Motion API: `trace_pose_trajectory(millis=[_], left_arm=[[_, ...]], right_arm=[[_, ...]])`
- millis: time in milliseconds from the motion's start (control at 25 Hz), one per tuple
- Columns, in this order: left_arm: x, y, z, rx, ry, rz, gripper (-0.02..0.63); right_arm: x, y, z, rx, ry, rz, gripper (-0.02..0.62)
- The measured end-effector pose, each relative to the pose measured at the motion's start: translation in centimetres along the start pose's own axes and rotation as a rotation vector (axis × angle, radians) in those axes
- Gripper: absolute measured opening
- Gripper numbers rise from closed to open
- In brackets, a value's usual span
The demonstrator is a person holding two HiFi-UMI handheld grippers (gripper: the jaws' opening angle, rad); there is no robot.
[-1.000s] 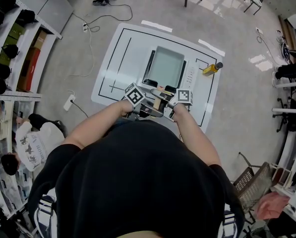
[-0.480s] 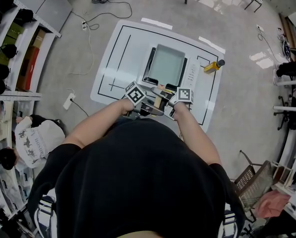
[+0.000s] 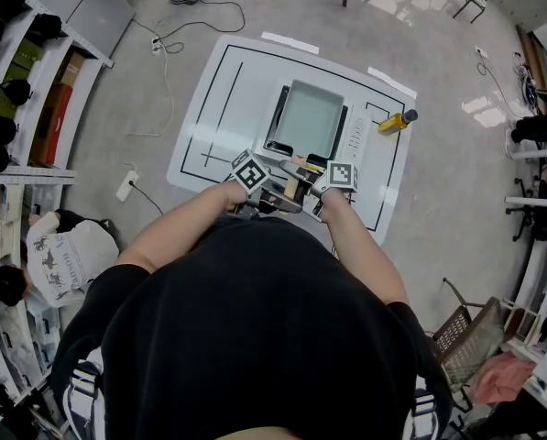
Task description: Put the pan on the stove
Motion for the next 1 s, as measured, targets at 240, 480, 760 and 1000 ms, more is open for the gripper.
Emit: trace_pose_trajectory(millis=[240, 480, 760, 1000], left_arm=[[-0.1, -0.2, 0.4, 0.0, 0.003, 0.008, 0.137], [-0.2, -0.4, 0.7, 0.01, 0.002, -0.005, 0.135], [-0.2, -0.3, 0.7, 0.003, 0.003, -0.011, 0.137], [0.0, -0.3, 0.8, 0.018, 0.017, -0.03, 0.137]], right_arm=[[0.1, -0.1, -0.4, -0.002, -0.013, 0.0, 0.149], [0.1, -0.1, -0.8, -0.002, -0.013, -0.005, 0.147], [0.1, -0.1, -0.7, 0.007, -0.018, 0.0, 0.149], [0.0, 0.0, -0.5, 0.017, -0.011, 0.01, 0.158]])
Point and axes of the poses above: the fingertips, and each gripper's own axes: x backward along the fingers, z to its left, y out of its top, the point moved 1 cm from there along x, backward along the fingers, and after that the axes turned 1 degree about y, right-handed, at the moved point
